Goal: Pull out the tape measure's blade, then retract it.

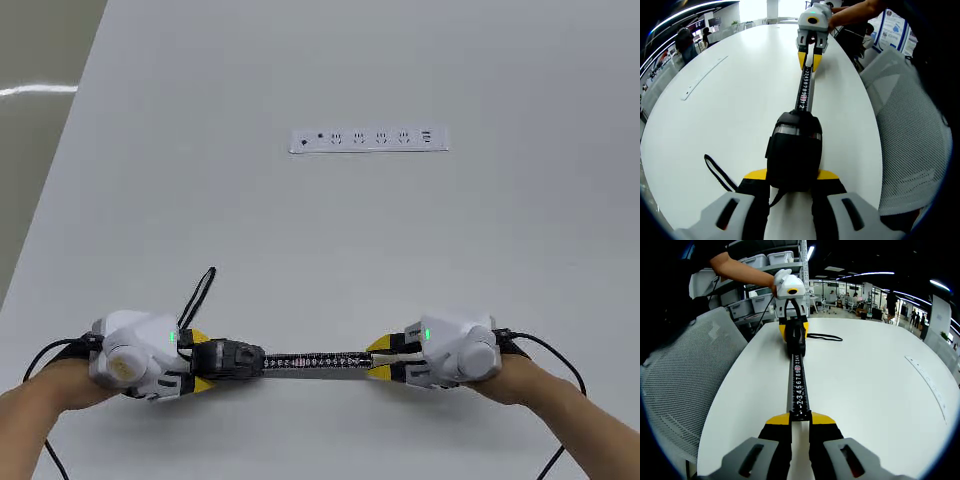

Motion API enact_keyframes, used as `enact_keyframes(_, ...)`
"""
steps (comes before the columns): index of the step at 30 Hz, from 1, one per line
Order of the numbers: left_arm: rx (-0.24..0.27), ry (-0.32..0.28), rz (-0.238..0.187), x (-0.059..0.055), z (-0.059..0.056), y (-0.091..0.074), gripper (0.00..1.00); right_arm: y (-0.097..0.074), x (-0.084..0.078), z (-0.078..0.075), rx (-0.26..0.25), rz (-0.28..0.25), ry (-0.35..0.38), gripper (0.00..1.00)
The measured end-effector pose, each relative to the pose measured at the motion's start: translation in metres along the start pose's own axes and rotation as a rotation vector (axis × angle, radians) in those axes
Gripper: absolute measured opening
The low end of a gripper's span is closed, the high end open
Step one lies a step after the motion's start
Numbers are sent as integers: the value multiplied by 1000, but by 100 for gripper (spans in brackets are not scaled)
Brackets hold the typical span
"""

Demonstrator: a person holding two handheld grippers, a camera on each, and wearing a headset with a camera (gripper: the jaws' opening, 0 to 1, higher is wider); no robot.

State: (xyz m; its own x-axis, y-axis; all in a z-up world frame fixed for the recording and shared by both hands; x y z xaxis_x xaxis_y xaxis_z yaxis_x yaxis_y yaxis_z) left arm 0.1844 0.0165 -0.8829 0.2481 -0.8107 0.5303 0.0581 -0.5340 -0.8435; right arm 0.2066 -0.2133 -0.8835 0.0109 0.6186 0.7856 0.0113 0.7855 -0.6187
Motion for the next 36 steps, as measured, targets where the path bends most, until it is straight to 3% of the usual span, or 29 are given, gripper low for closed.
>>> enact_keyframes(36, 0, -6, 9, 0, -1, 0, 28, -16, -12, -2, -6, -1, 10, 9)
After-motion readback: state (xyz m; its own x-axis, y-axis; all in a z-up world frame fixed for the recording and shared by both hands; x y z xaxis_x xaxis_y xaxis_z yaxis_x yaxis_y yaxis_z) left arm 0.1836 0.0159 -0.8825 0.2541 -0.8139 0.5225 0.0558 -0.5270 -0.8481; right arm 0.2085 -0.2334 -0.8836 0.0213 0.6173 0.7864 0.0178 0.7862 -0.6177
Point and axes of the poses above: the centre of the closed fingertips' face, and the gripper's own axes: y roughly forward along the fingers, z roughly to its left, x roughly out of its top, the point moved 2 cm from there along -y, roughly backward along the fingers, and after that the axes turned 4 degrees about -x, right-handed, at the moved point
